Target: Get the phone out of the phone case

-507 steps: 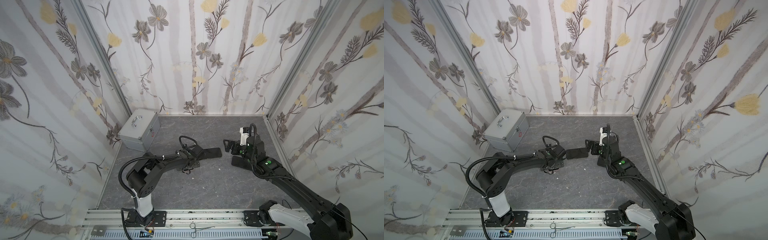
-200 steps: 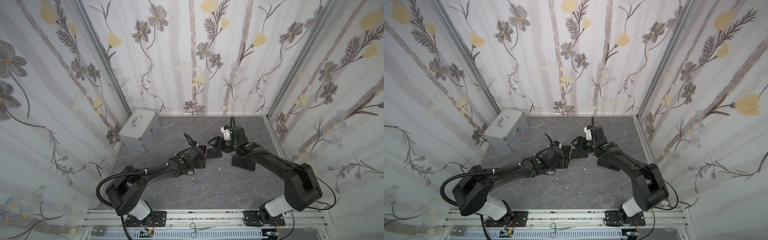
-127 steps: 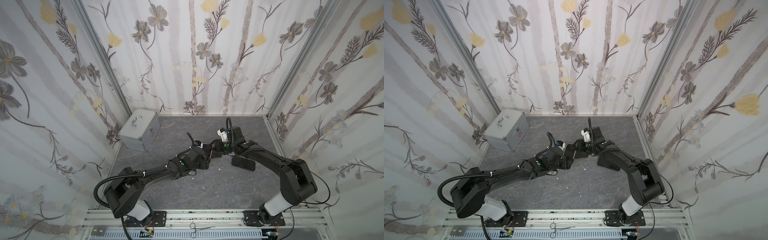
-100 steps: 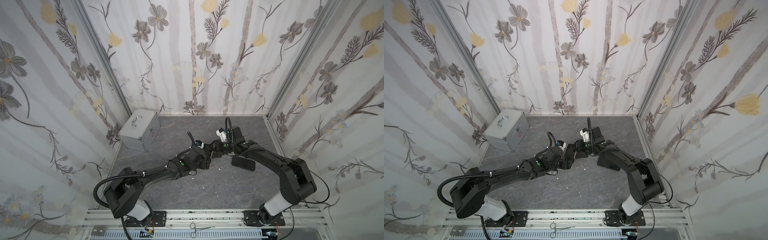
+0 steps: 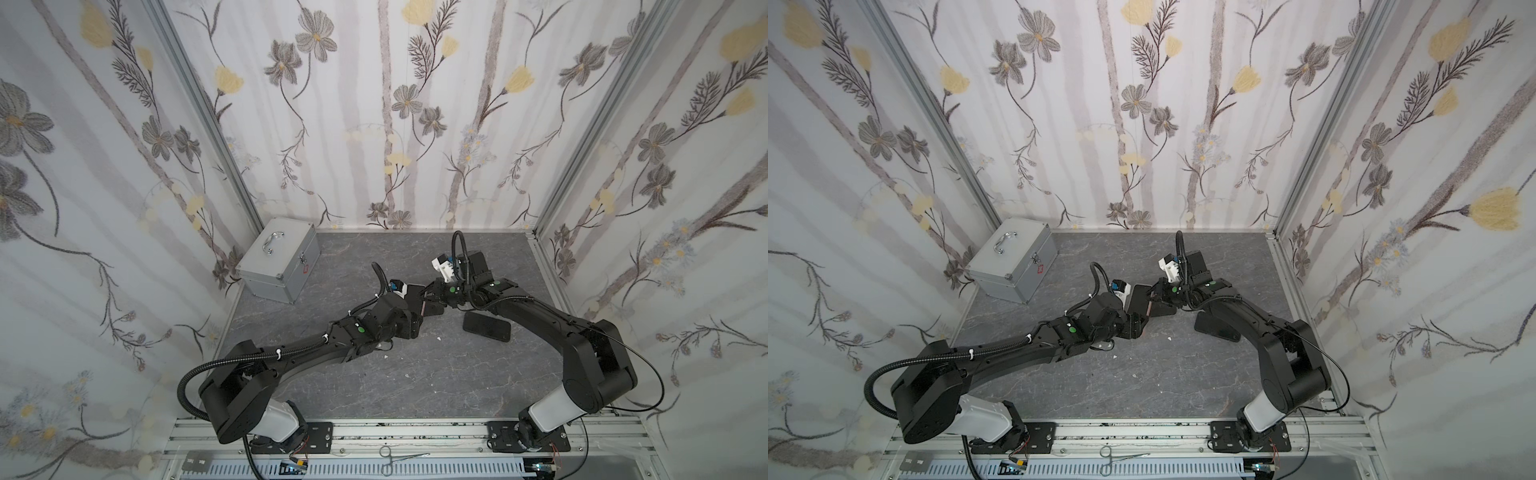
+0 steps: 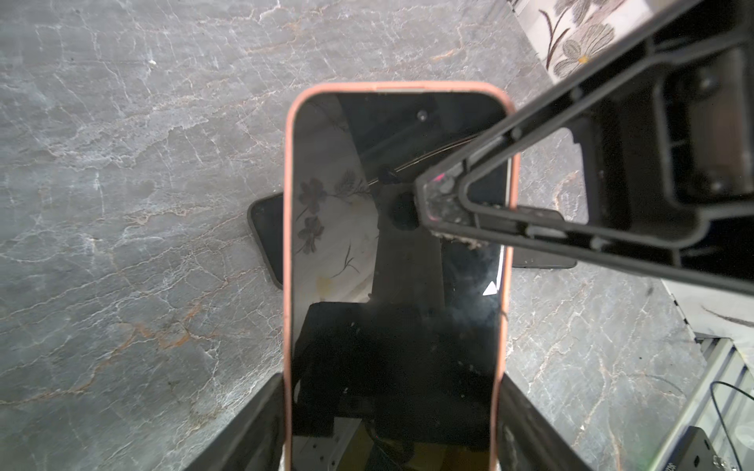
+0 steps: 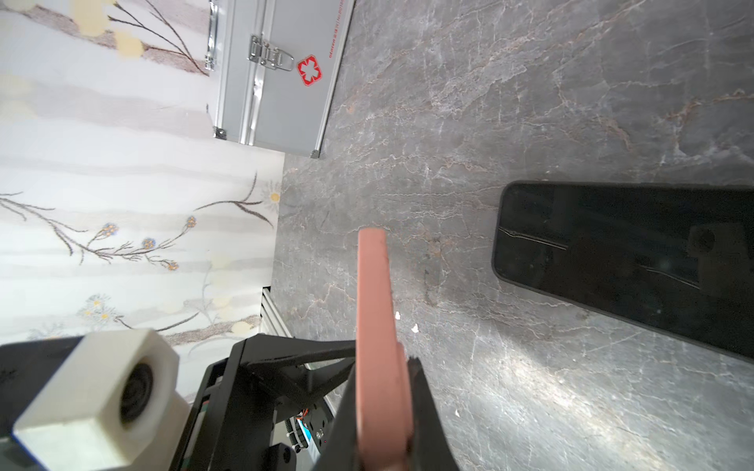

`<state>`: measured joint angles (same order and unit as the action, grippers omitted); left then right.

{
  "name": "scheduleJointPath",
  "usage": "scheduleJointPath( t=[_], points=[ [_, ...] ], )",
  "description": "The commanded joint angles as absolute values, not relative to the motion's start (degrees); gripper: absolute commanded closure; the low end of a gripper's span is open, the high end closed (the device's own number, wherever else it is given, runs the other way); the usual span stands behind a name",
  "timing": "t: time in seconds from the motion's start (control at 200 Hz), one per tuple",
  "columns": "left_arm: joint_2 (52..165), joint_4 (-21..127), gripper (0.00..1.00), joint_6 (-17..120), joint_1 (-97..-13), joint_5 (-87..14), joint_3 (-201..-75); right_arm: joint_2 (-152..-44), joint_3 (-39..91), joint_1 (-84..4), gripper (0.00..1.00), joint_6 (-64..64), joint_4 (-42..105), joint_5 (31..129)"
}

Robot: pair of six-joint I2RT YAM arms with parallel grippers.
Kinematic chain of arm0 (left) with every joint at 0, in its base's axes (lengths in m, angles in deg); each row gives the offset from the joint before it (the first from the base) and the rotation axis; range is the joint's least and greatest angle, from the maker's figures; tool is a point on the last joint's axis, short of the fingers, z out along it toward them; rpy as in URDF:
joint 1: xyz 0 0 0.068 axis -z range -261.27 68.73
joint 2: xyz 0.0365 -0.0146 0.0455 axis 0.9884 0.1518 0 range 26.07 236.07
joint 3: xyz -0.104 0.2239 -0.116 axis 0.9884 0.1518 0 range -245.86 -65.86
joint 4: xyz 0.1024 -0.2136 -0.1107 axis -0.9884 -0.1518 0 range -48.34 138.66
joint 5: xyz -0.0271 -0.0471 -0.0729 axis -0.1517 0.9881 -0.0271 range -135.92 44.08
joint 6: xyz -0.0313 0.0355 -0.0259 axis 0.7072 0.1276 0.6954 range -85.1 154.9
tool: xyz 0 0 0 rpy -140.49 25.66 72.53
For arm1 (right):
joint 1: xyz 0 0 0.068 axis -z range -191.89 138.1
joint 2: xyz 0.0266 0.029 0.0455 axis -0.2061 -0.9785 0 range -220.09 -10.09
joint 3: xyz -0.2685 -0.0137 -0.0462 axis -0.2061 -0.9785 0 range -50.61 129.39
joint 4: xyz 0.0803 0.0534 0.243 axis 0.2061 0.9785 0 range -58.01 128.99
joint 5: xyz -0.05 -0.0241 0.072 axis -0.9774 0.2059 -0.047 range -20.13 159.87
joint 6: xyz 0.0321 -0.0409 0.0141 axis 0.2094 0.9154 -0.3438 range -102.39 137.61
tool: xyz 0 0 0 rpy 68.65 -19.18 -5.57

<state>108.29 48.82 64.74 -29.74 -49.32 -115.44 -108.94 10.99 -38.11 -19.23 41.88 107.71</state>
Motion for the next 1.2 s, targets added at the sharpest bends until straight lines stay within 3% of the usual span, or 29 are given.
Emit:
scheduleJointPath(
  t=[0.0, 0.11, 0.345, 0.515, 0.689, 0.859, 1.194],
  points=[
    [105.67, 53.34, 0.16, 64.52, -29.65, -49.84, -115.92, -106.11, 10.92, -37.26, 0.97, -18.10, 40.98, 104.12],
    [103.30, 53.24, 0.00, 66.75, -29.96, -50.13, -117.63, -99.31, 9.11, -35.20, 1.00, -18.61, 38.62, 100.36],
    [100.69, 53.41, 0.00, 69.51, -30.51, -57.43, -121.78, -84.53, 2.48, -29.64, 1.00, -20.10, 26.72, 94.39],
    [98.41, 53.50, 0.00, 70.81, -31.28, -56.68, -124.07, -77.18, -1.58, -28.62, 1.00, -15.06, 17.78, 92.05],
    [94.32, 55.27, 0.00, 72.58, -35.30, -48.18, -124.42, -72.18, -4.25, -27.28, 1.00, -12.85, 13.34, 96.63],
    [90.61, 65.76, 0.00, 72.24, -39.59, -36.00, -119.58, -69.43, -4.60, -27.14, 1.00, -11.94, 9.73, 103.19],
    [90.64, 71.40, 0.09, 68.01, -41.94, -14.22, -120.60, -73.30, -0.38, -26.35, 1.00, -28.49, -5.74, 120.44]
  ],
)
